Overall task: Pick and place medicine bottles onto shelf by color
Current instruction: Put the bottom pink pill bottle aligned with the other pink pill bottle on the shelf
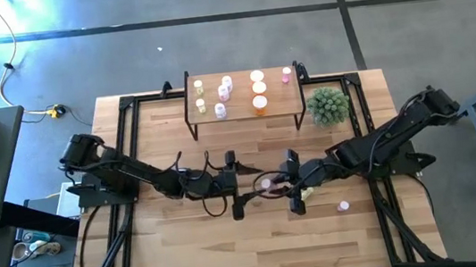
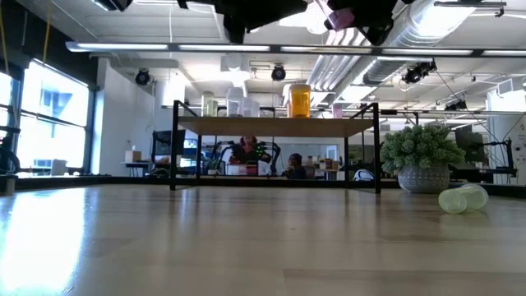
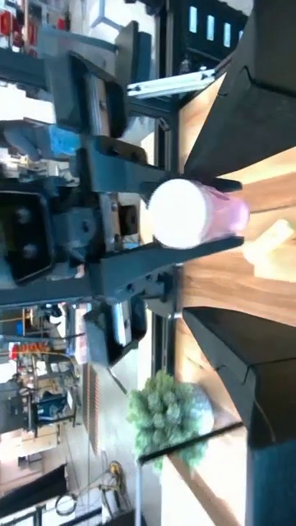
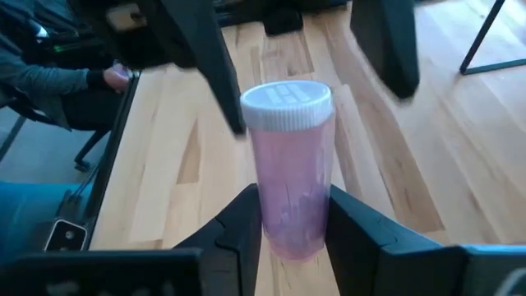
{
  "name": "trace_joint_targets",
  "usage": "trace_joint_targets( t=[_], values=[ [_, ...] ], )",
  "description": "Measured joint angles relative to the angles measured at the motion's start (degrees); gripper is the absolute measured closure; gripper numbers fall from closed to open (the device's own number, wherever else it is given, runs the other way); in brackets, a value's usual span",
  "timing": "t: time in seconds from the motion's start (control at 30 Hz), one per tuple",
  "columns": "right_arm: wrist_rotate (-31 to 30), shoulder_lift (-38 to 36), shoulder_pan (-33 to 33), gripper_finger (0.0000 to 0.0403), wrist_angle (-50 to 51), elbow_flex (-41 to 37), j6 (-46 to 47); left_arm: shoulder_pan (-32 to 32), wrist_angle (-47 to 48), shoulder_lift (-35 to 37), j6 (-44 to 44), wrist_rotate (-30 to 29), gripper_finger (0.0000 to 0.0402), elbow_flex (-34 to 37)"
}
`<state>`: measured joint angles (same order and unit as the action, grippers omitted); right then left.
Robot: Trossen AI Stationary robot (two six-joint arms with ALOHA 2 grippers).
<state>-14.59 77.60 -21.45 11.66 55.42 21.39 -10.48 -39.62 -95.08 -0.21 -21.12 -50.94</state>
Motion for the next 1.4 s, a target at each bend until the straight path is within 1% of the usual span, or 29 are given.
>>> trace_joint_targets(
  t=[0.17, 0.23, 0.37, 0.5, 0.6, 0.7, 0.8, 0.9, 0.97, 1.07, 1.13, 1.2, 1.3, 1.4],
  values=[
    [-0.5, -2.4, 0.0, 0.03, 0.2, 0.0, -2.0, 0.9, 9.3, 5.5, 0.7, -0.6, 0.0144, 0.0],
    [-2.3, -3.7, 0.2, 0.03, -0.1, 0.0, -3.2, 1.4, 13.7, 7.6, 0.9, -0.6, 0.0144, 0.0],
    [-6.7, -6.5, 0.9, 0.03, -0.9, 0.0, -6.6, 3.0, 18.7, 10.6, 0.9, -0.3, 0.0143, 0.0],
    [-9.9, -8.4, 2.1, 0.03, -4.6, 0.0, -11.9, 4.9, 20.2, 12.0, 0.9, 0.3, 0.0145, 0.7],
    [-11.4, -8.9, 3.4, 0.03, -8.7, 0.0, -16.9, 6.5, 16.0, 12.3, 0.9, 2.8, 0.0146, 3.5],
    [-11.6, -8.8, 5.4, 0.03, -12.0, 0.0, -21.0, 8.4, 8.5, 12.1, 0.6, 4.4, 0.0146, 7.8],
    [-11.7, -8.5, 8.4, 0.03, -13.0, 0.0, -21.2, 10.5, 0.0, 12.0, 0.5, 6.6, 0.0147, 11.8],
    [-8.9, -6.7, 12.2, 0.03, -13.0, 0.0, -18.2, 12.8, -5.0, 11.9, 0.9, 9.4, 0.0147, 14.4],
    [-4.9, -4.6, 14.6, 0.03, -14.2, 0.0, -16.6, 14.3, -7.6, 11.9, 1.0, 10.7, 0.0147, 15.7],
    [0.3, -1.5, 16.7, 0.03, -17.4, 0.0, -15.6, 16.5, -8.2, 11.9, 0.9, 12.7, 0.0147, 16.3],
    [2.8, 0.3, 17.4, 0.03, -19.3, 0.0, -15.8, 17.6, -8.3, 11.9, 0.9, 14.7, 0.0147, 16.4],
    [4.1, 2.1, 17.7, 0.03, -21.4, 0.0, -15.7, 18.6, -8.3, 11.9, 0.9, 17.5, 0.0147, 16.4],
    [5.5, 4.0, 17.7, 0.03, -21.7, 0.0, -15.2, 19.5, -9.0, 11.9, 0.9, 21.5, 0.0147, 16.4],
    [6.0, 4.7, 17.7, 0.03, -21.5, 0.0, -14.4, 19.7, -10.5, 11.9, 0.9, 24.2, 0.0147, 16.4]
  ],
)
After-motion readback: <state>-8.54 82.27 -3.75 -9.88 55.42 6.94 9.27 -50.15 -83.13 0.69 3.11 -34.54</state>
